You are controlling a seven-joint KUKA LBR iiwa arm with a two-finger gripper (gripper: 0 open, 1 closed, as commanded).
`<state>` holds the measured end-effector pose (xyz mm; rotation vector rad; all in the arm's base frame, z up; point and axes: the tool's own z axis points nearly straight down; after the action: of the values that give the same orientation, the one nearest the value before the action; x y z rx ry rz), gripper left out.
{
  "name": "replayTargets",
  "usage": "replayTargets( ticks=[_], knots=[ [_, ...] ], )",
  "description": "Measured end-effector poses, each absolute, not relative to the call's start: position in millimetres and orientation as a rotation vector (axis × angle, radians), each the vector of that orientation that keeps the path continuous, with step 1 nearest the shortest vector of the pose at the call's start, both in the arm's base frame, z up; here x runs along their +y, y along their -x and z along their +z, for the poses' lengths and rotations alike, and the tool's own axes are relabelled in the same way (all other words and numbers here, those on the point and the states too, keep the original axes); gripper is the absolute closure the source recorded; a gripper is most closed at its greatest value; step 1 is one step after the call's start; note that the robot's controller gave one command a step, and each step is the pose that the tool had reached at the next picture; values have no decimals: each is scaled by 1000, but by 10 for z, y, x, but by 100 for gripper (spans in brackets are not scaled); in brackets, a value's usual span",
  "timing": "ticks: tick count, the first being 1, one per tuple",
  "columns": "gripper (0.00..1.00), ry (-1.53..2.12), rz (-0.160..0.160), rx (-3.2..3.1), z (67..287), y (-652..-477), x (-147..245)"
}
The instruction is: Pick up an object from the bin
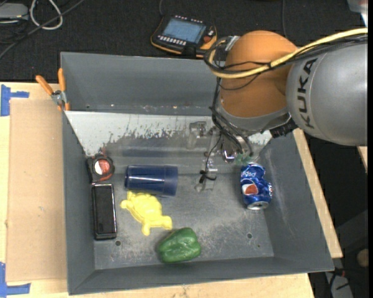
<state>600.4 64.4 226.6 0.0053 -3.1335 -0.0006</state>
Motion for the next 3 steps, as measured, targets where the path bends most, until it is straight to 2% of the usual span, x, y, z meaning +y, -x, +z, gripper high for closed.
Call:
replayTargets(
  ticks=[1,2,3],
  knots=[
    [0,-2,-1,-3141,2310,-6019,638],
    [0,201,-3,-3128,1568,-6167,1218],
    [0,255,-2,-3136,1594,-6147,1462]
  ],
)
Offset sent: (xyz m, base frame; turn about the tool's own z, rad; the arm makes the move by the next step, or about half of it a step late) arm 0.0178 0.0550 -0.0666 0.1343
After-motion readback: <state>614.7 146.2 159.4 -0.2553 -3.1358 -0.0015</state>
